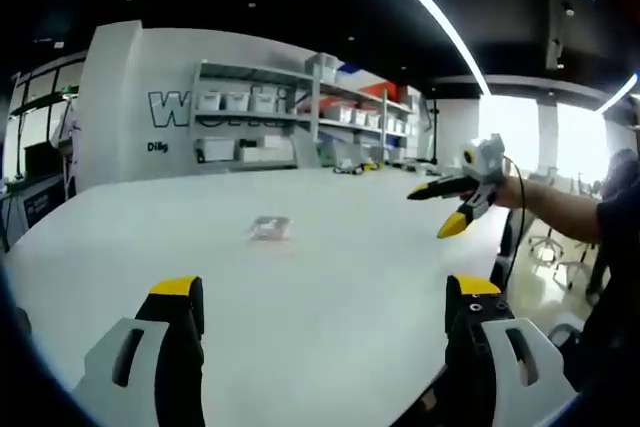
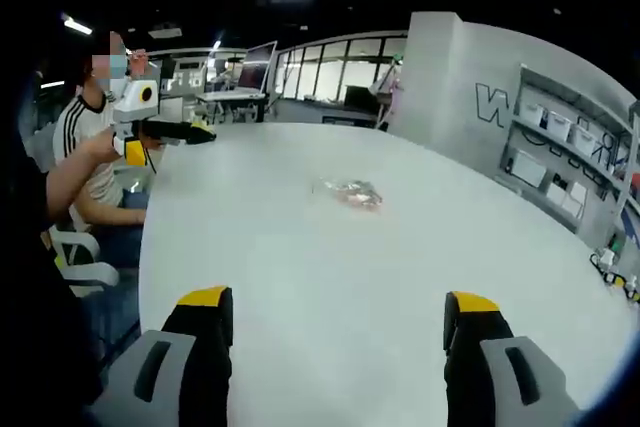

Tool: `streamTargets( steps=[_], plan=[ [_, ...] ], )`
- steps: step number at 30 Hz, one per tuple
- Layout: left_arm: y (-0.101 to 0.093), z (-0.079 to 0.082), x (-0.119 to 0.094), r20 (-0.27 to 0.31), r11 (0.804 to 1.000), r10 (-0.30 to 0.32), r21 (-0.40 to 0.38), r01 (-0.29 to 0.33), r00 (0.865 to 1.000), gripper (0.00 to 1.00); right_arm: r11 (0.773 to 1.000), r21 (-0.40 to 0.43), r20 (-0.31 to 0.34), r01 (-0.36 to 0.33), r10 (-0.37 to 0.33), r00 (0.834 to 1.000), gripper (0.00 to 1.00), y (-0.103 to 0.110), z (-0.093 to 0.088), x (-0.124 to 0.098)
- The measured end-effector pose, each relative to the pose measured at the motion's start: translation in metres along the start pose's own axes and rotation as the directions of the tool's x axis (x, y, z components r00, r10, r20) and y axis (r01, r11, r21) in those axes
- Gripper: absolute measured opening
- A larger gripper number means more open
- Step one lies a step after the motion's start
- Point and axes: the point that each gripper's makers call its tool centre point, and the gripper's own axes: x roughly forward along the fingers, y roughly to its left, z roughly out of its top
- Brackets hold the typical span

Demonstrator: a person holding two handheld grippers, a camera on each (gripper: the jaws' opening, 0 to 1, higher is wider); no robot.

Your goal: Open the resealable bag by pulling the two sides of the seal apart until the entire bag opening is separated and visibly accessible.

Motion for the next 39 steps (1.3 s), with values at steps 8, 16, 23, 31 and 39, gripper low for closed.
streamTargets(
  steps=[8,16,23,31,39],
  plan=[
    [-0.0004,0.0006,0.0003,0.001,1.000,-0.001,0.001,0.001,1.000,1.00,1.000,-0.002,0.001,-0.004,0.004,1.000,0.88,0.0020,0.0014,0.0006],
    [0.0000,0.0002,-0.0004,0.000,1.000,0.000,0.001,0.000,1.000,1.00,1.000,-0.002,-0.001,-0.006,0.006,1.000,0.89,0.0041,0.0006,0.0008],
    [-0.0003,0.0000,-0.0006,0.002,1.000,0.000,0.001,0.000,1.000,1.00,1.000,0.004,0.001,-0.006,0.006,1.000,0.89,0.0046,-0.0007,0.0004],
    [-0.0012,-0.0019,-0.0008,-0.004,1.000,0.002,0.002,-0.002,1.000,1.00,1.000,0.004,0.002,-0.005,0.005,1.000,0.89,0.0031,0.0003,0.0008],
    [-0.0026,-0.0017,0.0002,-0.006,1.000,0.001,0.008,-0.001,1.000,1.00,1.000,0.007,0.004,-0.006,0.006,1.000,0.89,0.0029,-0.0002,0.0019]
  ],
)
